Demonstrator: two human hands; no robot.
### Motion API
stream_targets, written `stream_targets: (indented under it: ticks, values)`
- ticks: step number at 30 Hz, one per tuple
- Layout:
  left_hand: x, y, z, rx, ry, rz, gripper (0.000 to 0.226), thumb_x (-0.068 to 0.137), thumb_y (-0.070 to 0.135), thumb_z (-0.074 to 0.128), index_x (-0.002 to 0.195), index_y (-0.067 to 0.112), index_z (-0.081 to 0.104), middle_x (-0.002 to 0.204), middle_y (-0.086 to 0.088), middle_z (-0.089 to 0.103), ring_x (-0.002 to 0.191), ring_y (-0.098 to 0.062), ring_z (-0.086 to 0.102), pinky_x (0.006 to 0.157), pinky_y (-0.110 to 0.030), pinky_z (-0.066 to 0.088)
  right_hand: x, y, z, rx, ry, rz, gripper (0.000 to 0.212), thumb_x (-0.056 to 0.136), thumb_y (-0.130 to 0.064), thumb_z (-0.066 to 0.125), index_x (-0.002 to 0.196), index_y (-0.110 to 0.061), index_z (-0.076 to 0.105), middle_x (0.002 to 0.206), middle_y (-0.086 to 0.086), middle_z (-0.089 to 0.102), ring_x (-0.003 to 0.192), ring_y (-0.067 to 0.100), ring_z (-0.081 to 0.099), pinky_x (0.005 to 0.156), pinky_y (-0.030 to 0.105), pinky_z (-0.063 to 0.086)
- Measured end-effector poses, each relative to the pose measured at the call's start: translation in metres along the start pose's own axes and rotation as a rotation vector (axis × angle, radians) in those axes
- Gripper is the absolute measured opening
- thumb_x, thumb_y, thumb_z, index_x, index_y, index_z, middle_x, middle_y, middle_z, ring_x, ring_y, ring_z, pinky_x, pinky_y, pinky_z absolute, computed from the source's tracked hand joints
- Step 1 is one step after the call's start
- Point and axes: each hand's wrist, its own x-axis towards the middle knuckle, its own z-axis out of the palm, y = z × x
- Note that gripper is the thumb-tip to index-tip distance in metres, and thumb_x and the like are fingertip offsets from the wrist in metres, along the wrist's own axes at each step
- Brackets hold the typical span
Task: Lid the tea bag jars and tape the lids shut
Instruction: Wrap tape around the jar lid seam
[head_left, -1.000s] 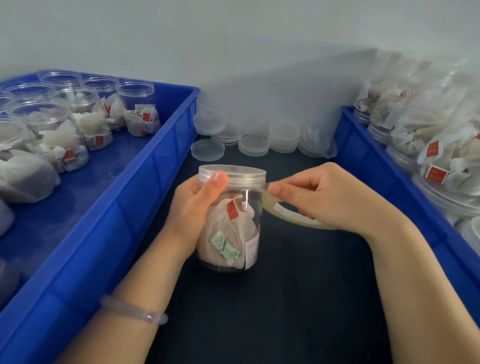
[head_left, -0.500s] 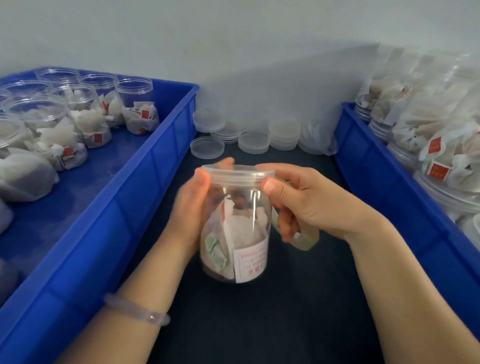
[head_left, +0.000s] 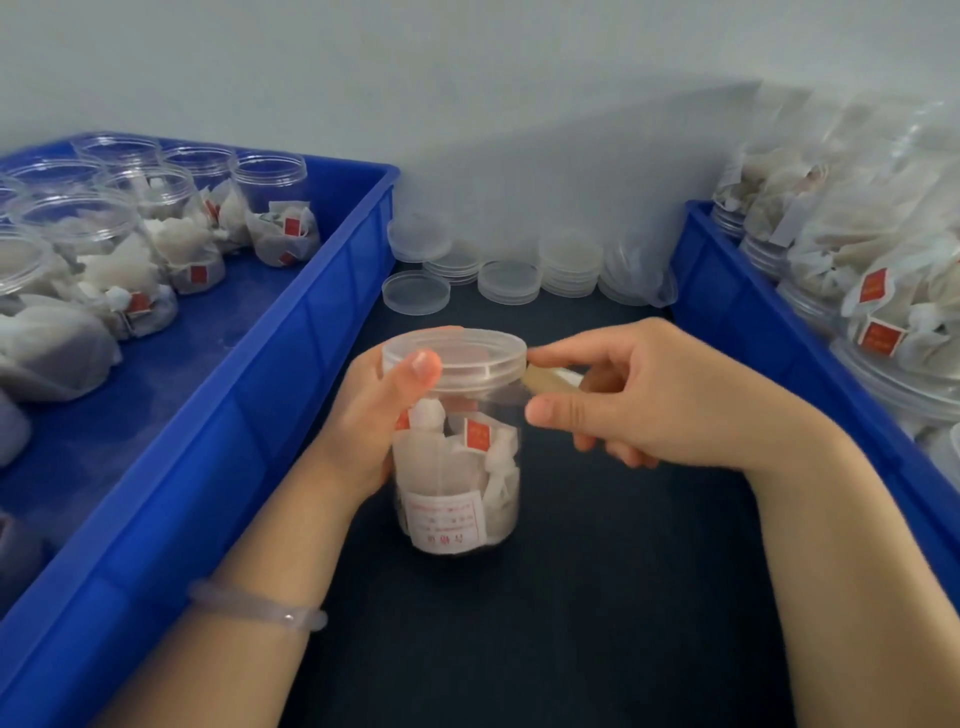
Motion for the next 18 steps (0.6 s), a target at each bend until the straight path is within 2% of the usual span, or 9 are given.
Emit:
stream_targets:
  ticks: [3,4,7,10,12,13,15,16,18]
  values:
    - [-0.001,0.001,0.001,-0.058,-0.107,-0.043,0.096,0.045,0.076,0.076,0.115,0.012,0.059,0.104,-0.005,0.072,0.102,-0.023,0.067,0.079,-0.030,0.055,-0.003,0.000,-0.004,0.036,0.022,0.006,0.047,0.048,-0.069,0.060,0.093,-0.054,0.063,0.065,-0.005,0.070,0.043,0.006,0.051,0.045,0.015,0.045]
    - [-0.001,0.000,0.001,-0.069,-0.138,-0.056,0.095,0.045,0.075,0.076,0.114,0.012,0.059,0.104,-0.005,0.072,0.102,-0.022,0.067,0.079,-0.030,0.055,-0.003,0.001,-0.005,0.046,0.025,0.002,0.046,0.048,-0.068,0.061,0.091,-0.054,0.064,0.066,-0.005,0.070,0.043,0.006,0.051,0.045,0.015,0.044]
    - [-0.002,0.000,0.004,-0.126,-0.193,-0.082,0.087,0.046,0.073,0.078,0.109,0.015,0.064,0.100,-0.002,0.074,0.097,-0.018,0.069,0.077,-0.027,0.055,-0.001,0.003,-0.005,0.058,0.022,-0.006,0.062,0.045,-0.070,0.061,0.104,-0.051,0.062,0.067,-0.006,0.070,0.044,0.006,0.052,0.046,0.015,0.044]
    - [-0.004,-0.001,0.002,-0.153,-0.261,-0.065,0.069,0.053,0.072,0.074,0.101,0.023,0.076,0.097,0.002,0.074,0.095,-0.012,0.069,0.077,-0.024,0.055,0.003,0.004,-0.001,0.095,0.015,-0.025,0.063,0.045,-0.070,0.063,0.107,-0.055,0.060,0.064,-0.005,0.066,0.043,0.007,0.049,0.042,0.015,0.040]
    - [-0.007,-0.001,0.000,-0.143,-0.216,-0.074,0.068,0.049,0.077,0.070,0.094,0.027,0.078,0.090,0.005,0.075,0.089,-0.008,0.070,0.072,-0.020,0.055,0.007,0.004,0.005,0.136,0.000,-0.034,0.061,0.047,-0.069,0.065,0.107,-0.059,0.057,0.060,-0.004,0.060,0.042,0.006,0.046,0.037,0.014,0.035]
    - [-0.008,-0.001,0.001,-0.128,-0.172,-0.101,0.078,0.043,0.081,0.069,0.094,0.022,0.077,0.088,0.004,0.075,0.089,-0.009,0.070,0.072,-0.021,0.056,0.008,0.005,0.007,0.141,-0.006,-0.038,0.060,0.048,-0.069,0.065,0.107,-0.060,0.057,0.061,-0.002,0.058,0.042,0.006,0.046,0.037,0.014,0.035]
    - [-0.007,0.000,0.002,-0.087,-0.096,-0.134,0.105,0.033,0.089,0.065,0.108,0.015,0.068,0.099,-0.004,0.074,0.100,-0.017,0.068,0.079,-0.027,0.055,0.012,0.007,0.010,0.140,0.010,-0.046,0.052,0.051,-0.068,0.065,0.102,-0.058,0.060,0.065,0.006,0.058,0.043,0.007,0.045,0.038,0.015,0.036]
    - [-0.005,0.000,0.003,-0.031,-0.048,-0.101,0.108,0.035,0.091,0.062,0.114,0.018,0.063,0.105,-0.003,0.072,0.103,-0.017,0.067,0.081,-0.027,0.055,0.013,0.009,0.011,0.139,0.043,-0.040,0.049,0.052,-0.068,0.064,0.099,-0.055,0.061,0.066,0.007,0.057,0.043,0.006,0.045,0.039,0.015,0.036]
    - [-0.001,0.000,0.003,0.124,0.079,0.016,0.092,0.051,0.089,0.056,0.117,0.025,0.059,0.111,0.004,0.068,0.105,-0.010,0.065,0.084,-0.024,0.053,0.014,0.011,0.012,0.134,0.134,-0.018,0.050,0.051,-0.070,0.062,0.097,-0.049,0.062,0.062,0.002,0.059,0.042,0.005,0.046,0.040,0.015,0.037]
